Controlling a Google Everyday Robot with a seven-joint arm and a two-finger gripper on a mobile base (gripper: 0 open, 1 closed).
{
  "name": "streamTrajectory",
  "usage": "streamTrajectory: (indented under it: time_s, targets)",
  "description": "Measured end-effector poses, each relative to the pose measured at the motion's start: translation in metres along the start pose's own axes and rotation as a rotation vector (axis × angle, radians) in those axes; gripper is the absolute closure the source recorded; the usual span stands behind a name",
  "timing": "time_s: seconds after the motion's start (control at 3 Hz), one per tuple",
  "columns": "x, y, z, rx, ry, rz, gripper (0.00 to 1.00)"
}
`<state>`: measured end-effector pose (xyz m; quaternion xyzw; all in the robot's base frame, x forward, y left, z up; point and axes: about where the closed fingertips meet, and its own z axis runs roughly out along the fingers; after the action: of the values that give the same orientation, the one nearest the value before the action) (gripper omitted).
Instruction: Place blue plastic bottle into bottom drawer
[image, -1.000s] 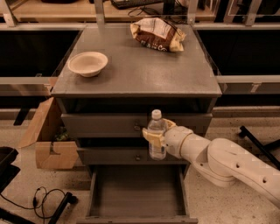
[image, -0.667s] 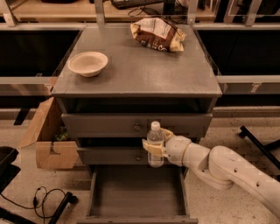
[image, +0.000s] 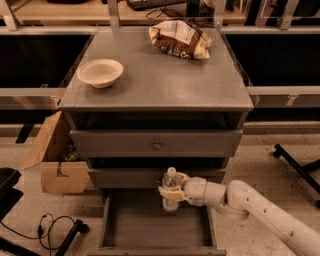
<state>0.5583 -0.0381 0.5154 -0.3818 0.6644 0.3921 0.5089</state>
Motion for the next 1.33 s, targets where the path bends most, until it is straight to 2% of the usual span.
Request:
streamTrajectory:
  time_s: [0.33,1.0,1.33]
  targets:
    - [0.043,0.015,0.014,-0.121,-0.032,0.028,1.00]
    - [0.048,0.023,0.026,-0.155,-0.055,0.027,1.00]
    - [0.063,0.021,0.069,-0.182,-0.131,-0.024,1.00]
